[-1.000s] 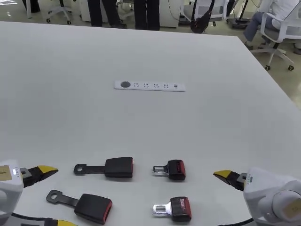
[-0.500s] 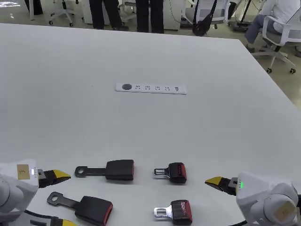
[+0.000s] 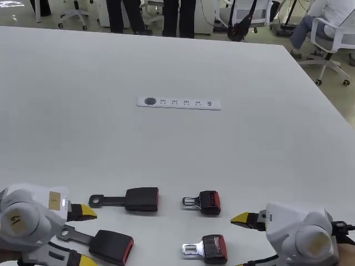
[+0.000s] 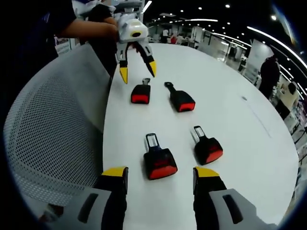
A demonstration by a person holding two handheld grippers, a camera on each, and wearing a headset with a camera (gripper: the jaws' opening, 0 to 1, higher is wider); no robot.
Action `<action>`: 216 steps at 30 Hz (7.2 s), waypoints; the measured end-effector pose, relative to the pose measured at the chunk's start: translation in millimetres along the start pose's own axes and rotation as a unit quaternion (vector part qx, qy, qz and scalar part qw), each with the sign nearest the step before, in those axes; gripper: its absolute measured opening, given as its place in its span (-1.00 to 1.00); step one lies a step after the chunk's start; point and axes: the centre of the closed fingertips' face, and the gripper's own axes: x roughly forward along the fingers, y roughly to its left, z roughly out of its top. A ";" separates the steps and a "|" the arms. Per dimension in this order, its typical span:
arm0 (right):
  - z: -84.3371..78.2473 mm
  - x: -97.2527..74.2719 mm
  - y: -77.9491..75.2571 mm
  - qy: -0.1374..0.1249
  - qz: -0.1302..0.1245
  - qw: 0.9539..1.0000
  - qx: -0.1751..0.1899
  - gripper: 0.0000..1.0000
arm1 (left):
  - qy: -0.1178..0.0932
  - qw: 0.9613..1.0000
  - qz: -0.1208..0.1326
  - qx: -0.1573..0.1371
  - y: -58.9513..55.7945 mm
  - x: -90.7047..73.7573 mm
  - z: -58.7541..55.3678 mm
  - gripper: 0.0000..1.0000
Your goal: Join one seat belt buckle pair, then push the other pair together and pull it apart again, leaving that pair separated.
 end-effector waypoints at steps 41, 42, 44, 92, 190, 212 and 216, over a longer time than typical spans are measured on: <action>-24.8 39.3 -2.2 0.052 0.050 0.997 -0.042 -0.38 | 0.066 0.993 -0.072 0.065 3.9 28.8 -22.0 -0.37; -24.5 39.3 -2.1 0.052 0.050 0.997 -0.041 -0.38 | 0.067 0.993 -0.072 0.066 3.8 28.8 -22.0 -0.37; -24.1 39.0 -1.7 0.053 0.049 0.997 -0.040 -0.38 | 0.069 0.993 -0.073 0.066 3.9 28.9 -22.3 -0.37; 19.9 69.3 8.1 0.041 0.059 0.997 -0.036 -0.39 | 0.099 0.989 -0.079 0.079 2.7 32.5 -25.7 -0.38; 80.3 117.6 30.6 0.034 0.058 0.997 -0.030 -0.45 | 0.110 0.990 -0.068 0.058 1.3 33.7 -22.9 -0.41; 84.9 120.5 25.6 0.022 0.055 0.998 -0.028 -0.43 | 0.110 0.989 -0.066 0.070 3.4 33.5 -23.4 -0.38; 83.4 121.2 26.1 0.016 0.058 0.998 -0.019 -0.43 | 0.106 0.989 -0.070 0.073 4.1 33.1 -25.5 -0.38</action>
